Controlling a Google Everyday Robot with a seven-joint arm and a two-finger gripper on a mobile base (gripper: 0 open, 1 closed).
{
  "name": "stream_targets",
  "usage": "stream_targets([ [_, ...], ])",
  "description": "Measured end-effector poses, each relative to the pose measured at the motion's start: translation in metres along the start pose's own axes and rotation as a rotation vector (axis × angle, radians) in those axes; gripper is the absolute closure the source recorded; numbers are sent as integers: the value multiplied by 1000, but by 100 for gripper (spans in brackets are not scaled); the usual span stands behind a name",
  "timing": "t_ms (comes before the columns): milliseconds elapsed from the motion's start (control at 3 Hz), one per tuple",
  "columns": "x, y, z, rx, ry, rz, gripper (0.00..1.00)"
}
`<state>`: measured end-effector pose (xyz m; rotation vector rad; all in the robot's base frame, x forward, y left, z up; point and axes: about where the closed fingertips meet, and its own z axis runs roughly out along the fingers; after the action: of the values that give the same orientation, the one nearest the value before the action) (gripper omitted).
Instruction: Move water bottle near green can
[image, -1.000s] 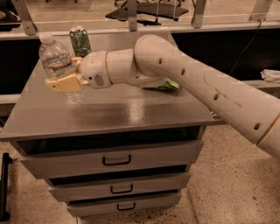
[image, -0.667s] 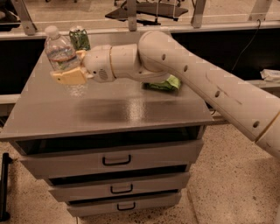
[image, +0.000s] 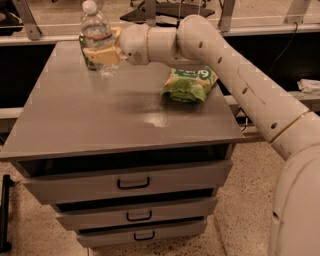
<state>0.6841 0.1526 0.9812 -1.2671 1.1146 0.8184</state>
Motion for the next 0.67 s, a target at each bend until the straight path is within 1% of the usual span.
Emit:
stream_targets([
  [333, 1, -59, -12, 92, -1, -38, 100],
  [667, 0, -91, -16, 182, 20, -52, 100],
])
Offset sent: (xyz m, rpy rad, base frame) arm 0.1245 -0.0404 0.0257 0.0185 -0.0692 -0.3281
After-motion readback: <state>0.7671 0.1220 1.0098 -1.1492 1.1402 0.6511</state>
